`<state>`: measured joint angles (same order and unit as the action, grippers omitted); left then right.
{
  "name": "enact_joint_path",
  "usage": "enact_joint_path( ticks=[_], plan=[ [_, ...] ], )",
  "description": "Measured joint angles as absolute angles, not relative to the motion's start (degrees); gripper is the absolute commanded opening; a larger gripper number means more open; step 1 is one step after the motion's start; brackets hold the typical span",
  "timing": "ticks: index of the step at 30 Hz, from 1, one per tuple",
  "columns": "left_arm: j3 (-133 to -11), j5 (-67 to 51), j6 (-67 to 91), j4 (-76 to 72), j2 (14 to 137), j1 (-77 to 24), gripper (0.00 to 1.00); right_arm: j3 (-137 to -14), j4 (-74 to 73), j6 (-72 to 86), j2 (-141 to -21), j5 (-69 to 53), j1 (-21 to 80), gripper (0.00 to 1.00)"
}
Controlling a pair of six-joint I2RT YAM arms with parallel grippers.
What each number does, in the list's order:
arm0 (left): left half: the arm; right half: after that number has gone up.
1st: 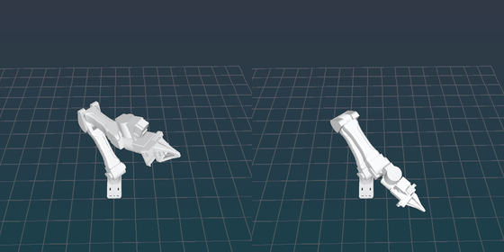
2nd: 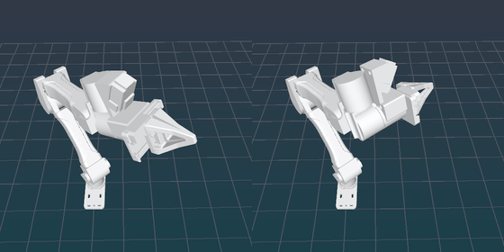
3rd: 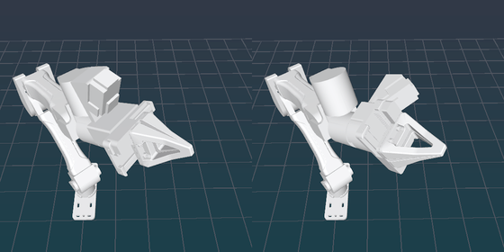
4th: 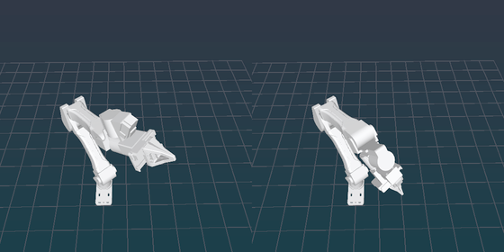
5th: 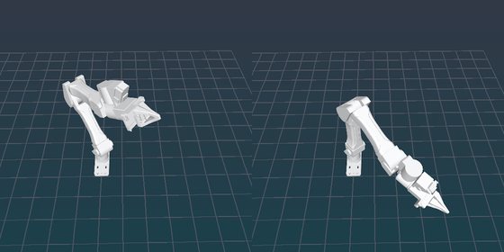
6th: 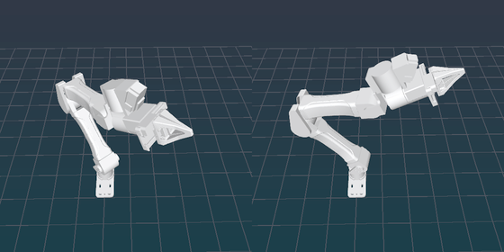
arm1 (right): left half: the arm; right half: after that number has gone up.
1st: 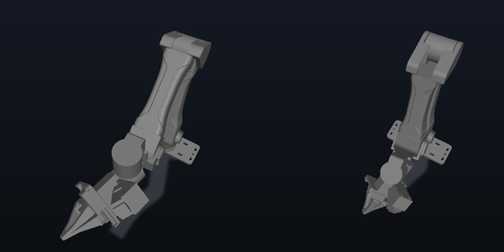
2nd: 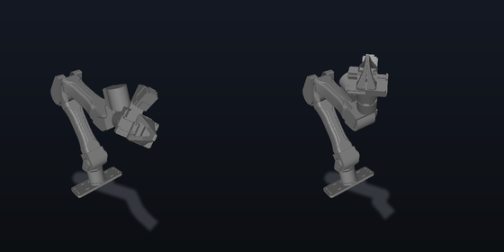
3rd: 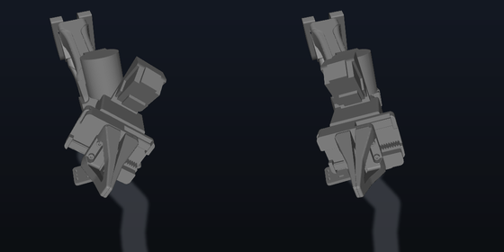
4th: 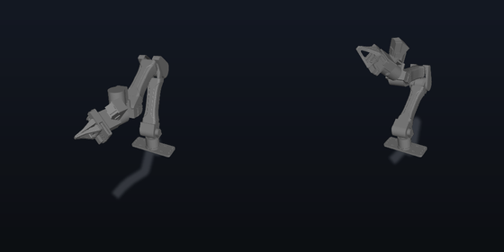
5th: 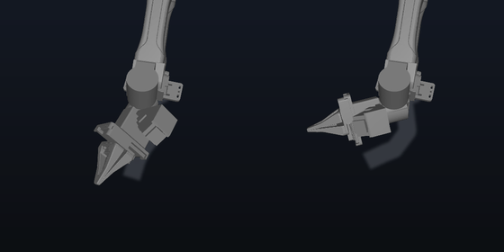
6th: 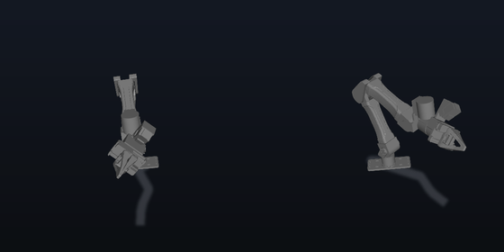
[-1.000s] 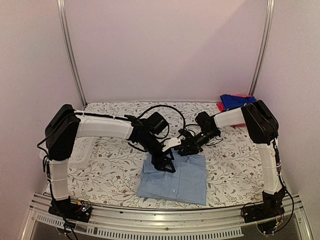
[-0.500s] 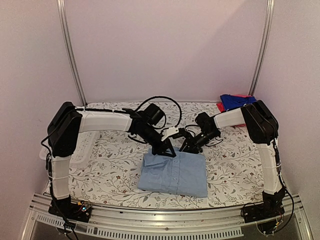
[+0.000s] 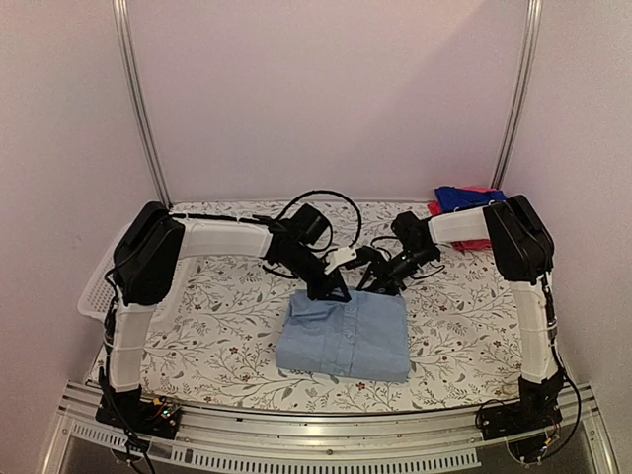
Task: Fold and stack the mixed laundry pile
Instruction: Adjust the square-folded shirt at the center of the board.
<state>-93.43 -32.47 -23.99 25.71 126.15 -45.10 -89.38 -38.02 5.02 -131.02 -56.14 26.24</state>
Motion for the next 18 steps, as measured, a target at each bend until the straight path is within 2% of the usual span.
enact_joint_path(
  ticks=[9, 16, 18],
  plan=[
    [-95.7, -30.8, -25.3, 24.7, 126.8, -44.3, 0.13, -90.1, -40.5, 6.0, -124.3, -48.0, 16.0, 0.48],
    [-98.6, -30.8, -25.7, 23.1, 127.6, -42.9, 0.15, -89.8, -40.6, 6.0, -119.7, -47.6, 16.8, 0.49],
    [-99.4, -30.8, -25.7, 22.7, 128.8, -42.8, 0.22, -89.2, -40.7, 6.0, -119.6, -47.3, 17.0, 0.51]
  ],
)
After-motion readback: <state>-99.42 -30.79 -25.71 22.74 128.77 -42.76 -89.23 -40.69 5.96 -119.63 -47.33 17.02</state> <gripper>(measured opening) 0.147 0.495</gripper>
